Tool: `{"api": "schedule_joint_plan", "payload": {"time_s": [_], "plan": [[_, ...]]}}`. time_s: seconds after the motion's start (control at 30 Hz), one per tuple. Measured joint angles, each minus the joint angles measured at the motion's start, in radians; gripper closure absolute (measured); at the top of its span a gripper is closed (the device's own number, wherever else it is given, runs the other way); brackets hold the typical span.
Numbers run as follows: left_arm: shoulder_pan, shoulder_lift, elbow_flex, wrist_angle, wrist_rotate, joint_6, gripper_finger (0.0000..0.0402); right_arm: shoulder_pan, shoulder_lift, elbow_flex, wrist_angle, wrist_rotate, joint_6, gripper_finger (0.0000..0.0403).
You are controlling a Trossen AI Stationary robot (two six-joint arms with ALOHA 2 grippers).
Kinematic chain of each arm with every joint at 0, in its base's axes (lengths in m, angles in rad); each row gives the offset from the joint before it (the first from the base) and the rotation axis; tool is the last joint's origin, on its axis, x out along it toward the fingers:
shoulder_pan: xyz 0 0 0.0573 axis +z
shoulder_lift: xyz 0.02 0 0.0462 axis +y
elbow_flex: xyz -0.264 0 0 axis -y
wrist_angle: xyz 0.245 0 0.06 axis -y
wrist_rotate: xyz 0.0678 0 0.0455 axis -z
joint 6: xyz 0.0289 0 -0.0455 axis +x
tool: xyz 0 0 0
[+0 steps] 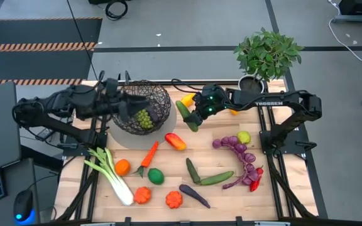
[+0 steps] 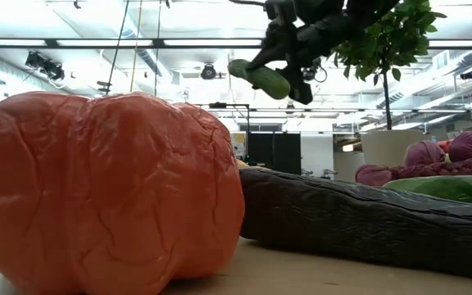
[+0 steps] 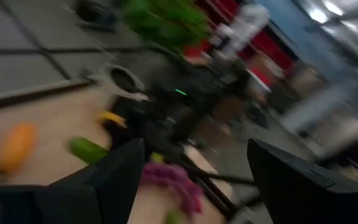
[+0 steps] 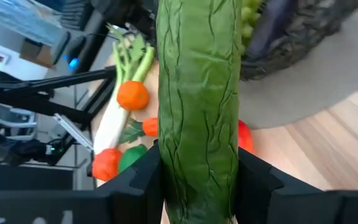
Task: Build produce basket
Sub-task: Put the top green cucumber into the black wire basket
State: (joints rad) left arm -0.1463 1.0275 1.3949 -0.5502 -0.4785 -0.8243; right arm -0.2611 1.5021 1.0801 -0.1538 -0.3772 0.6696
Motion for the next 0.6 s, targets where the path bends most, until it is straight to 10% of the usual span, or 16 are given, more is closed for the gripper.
{"api": "schedule_joint_plan", "payload": {"time_s": [0.27, 0.6], "plan": [[0.0, 0.02, 0.0, -0.003, -0.289, -0.107, 0.0109, 0.01, 0.0, 0.0, 0.065, -0.042, -0.023, 0.0256], [0.044, 0.138, 0.0, -0.008, -0.278, -0.153, 0.0109, -0.014, 0.024, 0.0, 0.236, 0.005, 0.01, 0.0256]]}}
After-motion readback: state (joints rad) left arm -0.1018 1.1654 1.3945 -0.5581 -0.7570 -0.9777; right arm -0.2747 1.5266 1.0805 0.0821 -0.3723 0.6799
